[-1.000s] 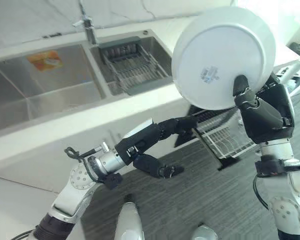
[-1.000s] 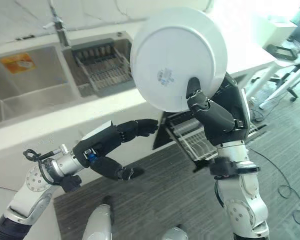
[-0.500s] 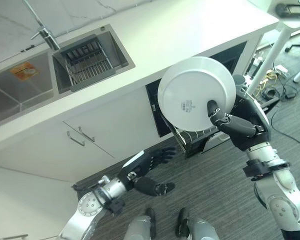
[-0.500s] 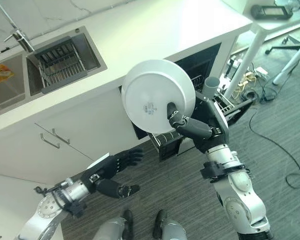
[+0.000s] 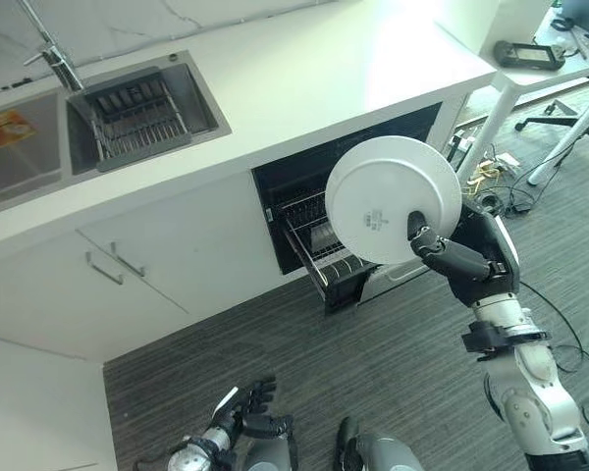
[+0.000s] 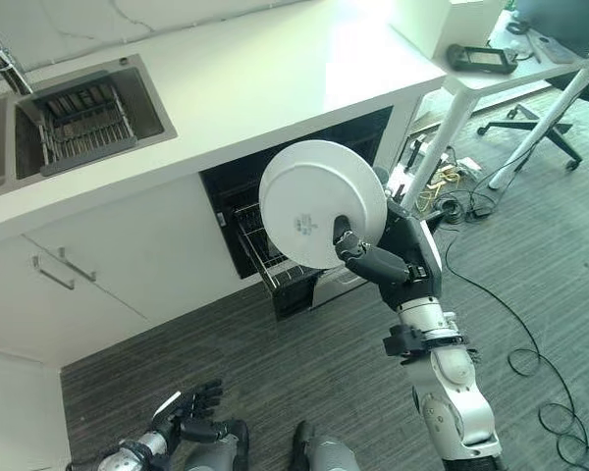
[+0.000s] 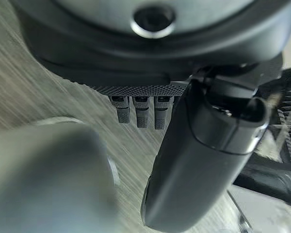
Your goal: Place the dishes in the dishwasher.
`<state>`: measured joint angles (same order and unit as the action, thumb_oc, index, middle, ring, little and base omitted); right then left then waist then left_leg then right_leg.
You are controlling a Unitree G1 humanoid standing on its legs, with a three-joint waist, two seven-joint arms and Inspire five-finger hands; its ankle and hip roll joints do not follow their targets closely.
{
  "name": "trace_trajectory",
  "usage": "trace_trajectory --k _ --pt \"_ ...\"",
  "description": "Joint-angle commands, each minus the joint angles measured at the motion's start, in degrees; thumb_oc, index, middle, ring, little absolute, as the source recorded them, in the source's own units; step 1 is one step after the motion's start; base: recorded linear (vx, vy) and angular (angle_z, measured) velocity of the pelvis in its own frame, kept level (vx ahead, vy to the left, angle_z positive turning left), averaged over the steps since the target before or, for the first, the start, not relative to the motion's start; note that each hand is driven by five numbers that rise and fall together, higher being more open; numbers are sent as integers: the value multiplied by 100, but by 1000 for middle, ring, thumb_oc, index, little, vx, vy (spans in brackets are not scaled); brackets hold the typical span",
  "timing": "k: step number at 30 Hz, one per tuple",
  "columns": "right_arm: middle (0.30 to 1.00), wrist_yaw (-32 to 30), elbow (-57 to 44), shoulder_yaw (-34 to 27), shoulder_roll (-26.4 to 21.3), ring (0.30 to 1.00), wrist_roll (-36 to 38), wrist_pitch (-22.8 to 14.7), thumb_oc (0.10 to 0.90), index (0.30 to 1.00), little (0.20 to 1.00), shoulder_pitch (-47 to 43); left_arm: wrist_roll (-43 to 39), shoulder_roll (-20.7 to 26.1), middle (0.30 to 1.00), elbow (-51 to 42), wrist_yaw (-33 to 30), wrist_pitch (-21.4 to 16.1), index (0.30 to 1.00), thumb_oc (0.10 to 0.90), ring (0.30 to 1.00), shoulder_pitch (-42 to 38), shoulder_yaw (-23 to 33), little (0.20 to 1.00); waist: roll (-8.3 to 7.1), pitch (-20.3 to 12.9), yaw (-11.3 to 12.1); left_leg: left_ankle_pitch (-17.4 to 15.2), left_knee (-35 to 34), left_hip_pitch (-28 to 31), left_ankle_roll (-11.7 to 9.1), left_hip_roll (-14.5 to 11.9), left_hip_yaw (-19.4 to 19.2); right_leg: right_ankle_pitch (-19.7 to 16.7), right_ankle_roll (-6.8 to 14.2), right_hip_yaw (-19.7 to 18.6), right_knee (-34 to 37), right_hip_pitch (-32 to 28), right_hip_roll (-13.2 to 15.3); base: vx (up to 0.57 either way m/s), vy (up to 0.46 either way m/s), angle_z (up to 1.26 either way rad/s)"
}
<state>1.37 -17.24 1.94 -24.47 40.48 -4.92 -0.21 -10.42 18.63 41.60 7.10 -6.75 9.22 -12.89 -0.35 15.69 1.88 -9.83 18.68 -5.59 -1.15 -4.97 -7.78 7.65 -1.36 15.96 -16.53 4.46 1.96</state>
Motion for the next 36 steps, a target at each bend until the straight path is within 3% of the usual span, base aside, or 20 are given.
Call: trace_trajectory --k 1,3,4,5,6,7,10,12,13,18,21,26,30,33,36 --pt "300 294 -674 -243 143 300 -154 -1047 400 300 300 -580 351 245 900 -196 -380 -173 900 800 900 -53 174 900 43 -368 222 -360 -150 30 207 172 -201 128 881 464 -66 -336 742 102 138 -15" --pt "300 291 -619 -232 243 300 -213 -1079 400 300 300 -625 390 116 900 403 -527 7 900 800 900 -73 315 900 98 -386 246 -385 -150 38 300 149 -175 -230 882 563 -66 -590 705 140 198 -24" --pt "300 272 -643 -212 289 300 -261 -1133 400 300 300 -606 299 -2 900 862 -519 49 900 800 900 -133 472 900 139 -380 221 -410 -150 43 382 190 -55 -453 883 423 -596 -520 681 194 205 -33" --pt "300 288 -668 -214 343 300 -370 -1133 400 300 300 -550 316 -88 900 1173 -519 158 900 800 900 -152 534 900 147 -386 175 -444 -150 56 405 253 38 -414 826 197 -723 -378 604 202 73 -29" --pt "300 313 -593 -198 340 300 -425 -1141 400 300 300 -551 214 -119 900 1400 -484 236 900 800 900 -174 563 900 150 -397 129 -450 -150 79 349 282 139 -330 755 116 -66 -379 559 177 -98 -17" --pt "300 375 -525 -199 303 300 -411 -1119 400 300 300 -539 131 -154 900 1550 -386 323 900 800 900 -193 689 900 46 -412 112 -462 -150 71 309 400 125 -165 802 -69 -66 23 830 153 -190 -10" --pt "300 378 -447 -225 198 300 -560 -1132 400 300 300 -583 -68 -173 900 1751 -334 413 900 800 900 -229 734 900 -40 -456 12 -595 -150 123 259 499 159 -539 1059 -560 -66 792 1222 156 -222 0" --pt "300 239 -482 -287 79 300 -593 -1001 400 300 300 -632 -239 -156 900 1761 -397 681 900 800 900 -211 797 900 -97 -434 -47 -819 -150 356 304 540 313 -915 1200 -758 -66 1346 1441 356 -520 90" --pt "300 205 -434 -283 58 300 -621 -1012 400 300 300 -646 -272 -166 900 1815 -422 717 900 800 900 -196 874 900 -131 -445 -43 -880 -150 406 308 535 339 -873 1250 -832 -66 1357 1475 337 -525 82" --pt "300 2 -363 -314 -97 300 -725 -915 400 300 300 -641 -333 -211 900 2077 -574 950 900 800 900 -132 1180 900 -177 -699 -33 -974 -150 713 -9 111 224 -578 1237 -473 -66 1122 1428 172 -351 64" --pt "300 -233 -270 -504 -321 300 -787 -932 400 300 300 -604 -185 -360 900 2181 -647 998 900 800 900 -62 1368 900 -120 -886 -18 -800 -150 692 -284 -412 -67 -186 985 -24 -66 839 1231 101 -400 95" --pt "300 -717 -226 -721 -605 300 -1353 -905 400 300 300 -547 -37 -568 900 2337 -743 880 900 800 900 62 1369 900 -112 -852 139 -385 -150 310 -293 -257 -196 66 855 160 -66 504 1107 48 -167 62" --pt "300 -1254 -149 -753 -724 300 -1874 -949 400 300 300 -604 402 -607 900 2491 -823 801 900 800 900 49 1224 900 79 -777 203 9 -150 -427 -462 -402 -311 327 825 365 -66 320 981 6 31 14" --pt "300 -1362 21 -686 -731 300 -1935 -1068 400 300 300 -714 309 -567 900 2670 -923 826 900 800 900 13 1128 900 91 -804 210 -101 -150 -420 -389 -184 41 370 805 181 -66 325 907 43 118 -3" --pt "300 -1410 -43 -727 -699 300 -1888 -1087 400 300 300 -620 289 -518 900 2768 -934 903 900 800 900 -51 1198 900 94 -857 141 -151 -150 -402 -374 -221 -35 406 785 197 -66 274 887 60 84 -57"
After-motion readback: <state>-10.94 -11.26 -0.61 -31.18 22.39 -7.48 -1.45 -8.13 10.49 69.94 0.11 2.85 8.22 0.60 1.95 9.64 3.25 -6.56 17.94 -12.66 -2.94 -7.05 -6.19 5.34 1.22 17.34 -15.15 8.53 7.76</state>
